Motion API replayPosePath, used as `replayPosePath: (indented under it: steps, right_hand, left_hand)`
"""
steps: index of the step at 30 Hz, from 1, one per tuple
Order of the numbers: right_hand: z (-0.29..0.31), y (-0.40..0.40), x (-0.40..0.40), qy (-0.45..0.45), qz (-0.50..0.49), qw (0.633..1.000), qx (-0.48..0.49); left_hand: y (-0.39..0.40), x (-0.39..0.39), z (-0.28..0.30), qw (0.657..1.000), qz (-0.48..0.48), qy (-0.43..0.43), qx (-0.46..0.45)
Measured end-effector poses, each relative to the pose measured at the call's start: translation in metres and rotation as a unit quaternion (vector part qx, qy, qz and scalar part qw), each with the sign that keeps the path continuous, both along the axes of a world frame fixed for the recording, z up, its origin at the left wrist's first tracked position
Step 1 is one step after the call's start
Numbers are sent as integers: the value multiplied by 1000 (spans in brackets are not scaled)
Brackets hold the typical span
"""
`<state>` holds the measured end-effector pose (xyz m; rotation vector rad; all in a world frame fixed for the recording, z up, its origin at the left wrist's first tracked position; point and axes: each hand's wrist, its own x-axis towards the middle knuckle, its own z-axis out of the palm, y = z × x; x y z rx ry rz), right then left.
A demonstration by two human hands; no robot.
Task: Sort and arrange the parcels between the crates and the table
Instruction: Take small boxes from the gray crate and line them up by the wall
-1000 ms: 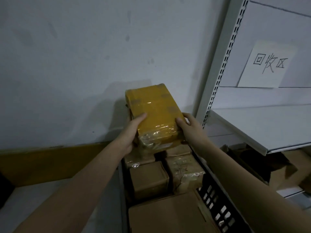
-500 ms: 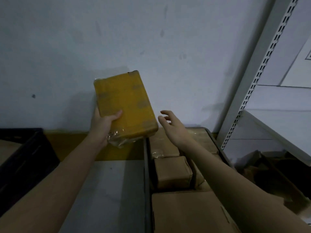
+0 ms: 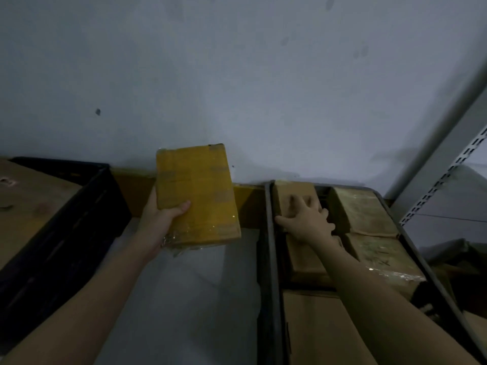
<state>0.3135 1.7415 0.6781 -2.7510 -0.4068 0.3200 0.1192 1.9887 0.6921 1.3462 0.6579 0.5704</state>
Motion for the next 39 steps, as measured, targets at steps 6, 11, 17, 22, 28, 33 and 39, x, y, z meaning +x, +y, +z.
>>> replayPosePath:
  steps: [6,11,17,22,28,33,39]
  right_hand:
    - [7,-1,-7,-60,-17,998,21]
    - [44,-5,-13,-121,2,991,54]
    - [83,-11,-55,-161,45,978,126]
    - [91,-18,-123,-161,71,971,162]
    - [81,1,-196,-133,125,965,190]
    - [70,19,-234,-126,139,961,203]
    - [48,44,-251,-145,150,963,170]
  left_hand:
    - [9,-1,-4,1000,-10,16,-1]
    - [-1,-5,7,1000,-10,8,8]
    - [-18,-33,32,999,17,12,38]
    - [-34,-85,54,999,-3,35,37]
    - [-51,-153,60,997,36,54,43]
    - [-44,-197,54,994,75,66,44]
    - [-24,-216,33,993,82,80,27]
